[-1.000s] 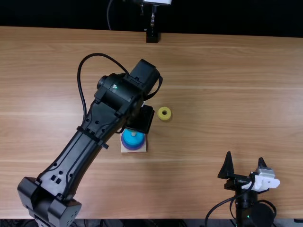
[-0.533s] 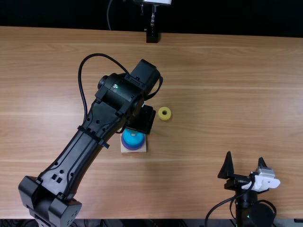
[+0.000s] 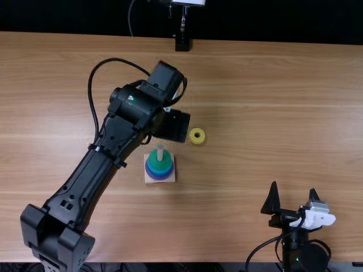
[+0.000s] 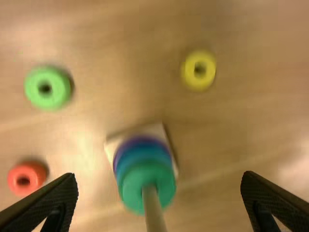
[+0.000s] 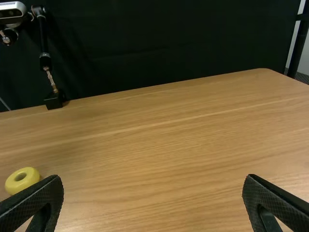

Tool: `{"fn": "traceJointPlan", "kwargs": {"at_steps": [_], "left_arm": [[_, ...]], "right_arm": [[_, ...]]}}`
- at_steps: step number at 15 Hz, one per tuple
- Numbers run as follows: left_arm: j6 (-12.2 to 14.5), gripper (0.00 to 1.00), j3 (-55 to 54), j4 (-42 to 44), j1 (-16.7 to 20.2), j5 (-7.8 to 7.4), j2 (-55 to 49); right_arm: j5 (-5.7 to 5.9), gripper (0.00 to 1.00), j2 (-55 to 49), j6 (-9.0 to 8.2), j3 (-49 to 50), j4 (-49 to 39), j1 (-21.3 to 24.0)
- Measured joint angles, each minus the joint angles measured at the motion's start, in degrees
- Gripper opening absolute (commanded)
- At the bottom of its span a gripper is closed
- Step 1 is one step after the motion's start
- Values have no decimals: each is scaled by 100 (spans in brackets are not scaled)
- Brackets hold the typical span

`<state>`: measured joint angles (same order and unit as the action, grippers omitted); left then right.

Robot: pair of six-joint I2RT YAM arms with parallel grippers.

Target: Build the Hanoi tower: stack the rings onto the peg from bottom to top in this color order: purple, dark blue, light blue, dark green, light green, yellow, orange.

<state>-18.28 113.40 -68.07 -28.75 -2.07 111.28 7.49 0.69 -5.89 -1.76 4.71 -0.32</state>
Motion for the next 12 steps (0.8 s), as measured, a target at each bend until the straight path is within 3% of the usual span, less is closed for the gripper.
{"fn": "traceJointPlan", "kwargs": {"at_steps": [5,7,8,10,12], "left_arm": [[9,100,-9,721,704,13,260],[118,100,-339,898,1102,114,450],[341,100,-479,1016,1250,229,538],[1231,100,-688,1453,1375,426,688],[1766,100,-796,1620,1375,446,841]], "right_arm": [[0,100,0,0,0,2,-2],[-2,100,0,0,0,2,0],[0,100,0,-2,2,0,-2],[-2,100,0,2,0,0,0],[0,100,2,0,0,-2,0]]}}
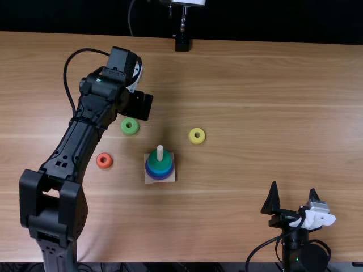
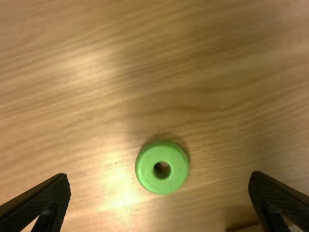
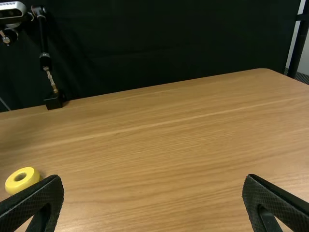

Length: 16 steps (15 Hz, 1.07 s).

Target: Build the Hanoi tower: stack the rings onto the peg from bottom to top in this color order: purple, dark blue, light blue, dark green, light green, yellow, orange.

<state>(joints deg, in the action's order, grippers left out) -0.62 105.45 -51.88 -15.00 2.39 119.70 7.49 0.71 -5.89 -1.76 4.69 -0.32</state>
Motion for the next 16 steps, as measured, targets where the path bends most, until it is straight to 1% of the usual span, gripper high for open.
{"fn": "traceJointPlan", "kwargs": {"at_steps": [2,4,7,13,16], "left_arm": [[234,100,-205,22,0,22,72],[345,100,-284,20,0,24,179],[382,100,-284,17,0,22,505],[387,100,-284,17,0,20,643],[385,100,-284,17,2,20,929]], "right_arm": [[2,100,-2,0,0,2,0],[-2,100,-2,0,0,4,0],[-2,100,-2,-2,0,4,-2],[-2,100,-2,0,0,2,-2],[-4,100,-2,2,0,4,-2]]}}
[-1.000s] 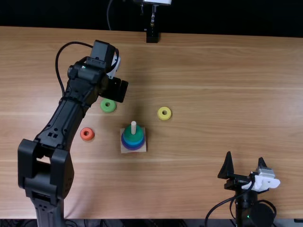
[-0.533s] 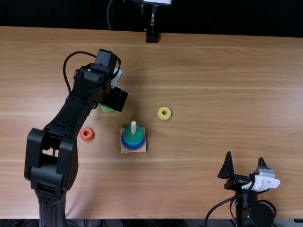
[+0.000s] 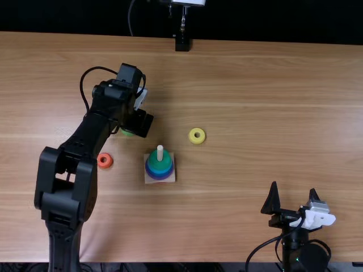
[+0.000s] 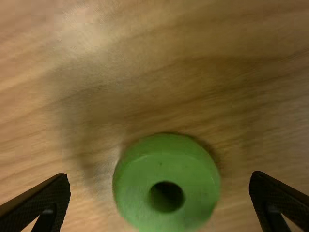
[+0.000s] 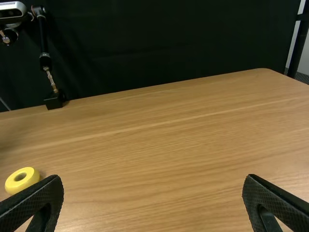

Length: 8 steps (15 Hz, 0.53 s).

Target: Build the Hanoi tower: stack the rings onto the peg from bottom to top in this color order: purple, dark blue, light blue, dark green, light green, yellow, orange.

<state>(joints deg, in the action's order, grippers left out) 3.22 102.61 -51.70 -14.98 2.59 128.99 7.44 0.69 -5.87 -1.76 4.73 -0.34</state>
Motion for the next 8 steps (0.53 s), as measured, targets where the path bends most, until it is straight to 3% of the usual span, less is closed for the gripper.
{"fn": "traceJointPlan", "kwargs": {"at_steps": [3,4,5,6,8], "left_arm": [[4,100,-37,-11,2,0,7],[0,79,-37,-42,7,-2,7],[2,33,-37,-33,9,0,7],[2,0,-37,-4,9,2,7],[2,0,-61,28,9,9,7]], "right_arm": [[4,100,0,-2,0,-2,0],[2,100,0,0,0,-2,2],[2,100,0,-2,0,0,2],[4,100,0,-2,0,0,0],[4,100,0,-4,2,0,0]]}}
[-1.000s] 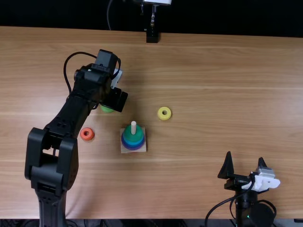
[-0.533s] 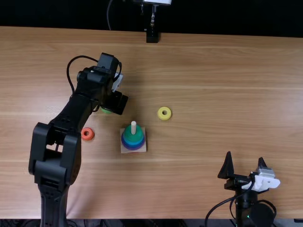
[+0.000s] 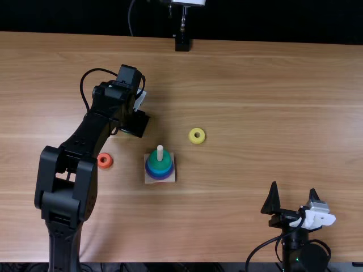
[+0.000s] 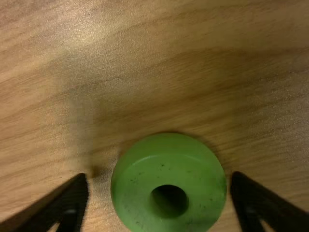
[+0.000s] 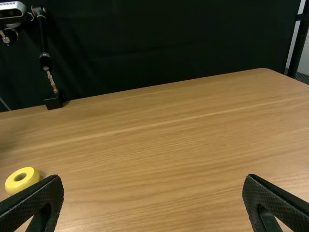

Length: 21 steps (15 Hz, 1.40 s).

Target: Build the Hanoi tower: stack the rings onto the peg from bottom to top in this color order: purple, dark blue, light blue, dark green, light green, yellow, orange.

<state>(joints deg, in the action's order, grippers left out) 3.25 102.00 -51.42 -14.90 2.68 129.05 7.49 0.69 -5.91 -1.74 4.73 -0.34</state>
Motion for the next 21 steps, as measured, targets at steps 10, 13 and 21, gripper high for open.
{"fn": "traceJointPlan", "kwargs": {"at_steps": [10,13,21], "left_arm": [[-168,0,-44,-518,0,15,-437],[-417,0,330,-1314,-44,15,-1126],[-1239,0,1447,-3268,-811,-11,-1851]], "right_arm": [[2,100,0,2,-2,0,2],[0,100,0,2,-2,0,2],[0,100,0,2,-2,0,2]]}}
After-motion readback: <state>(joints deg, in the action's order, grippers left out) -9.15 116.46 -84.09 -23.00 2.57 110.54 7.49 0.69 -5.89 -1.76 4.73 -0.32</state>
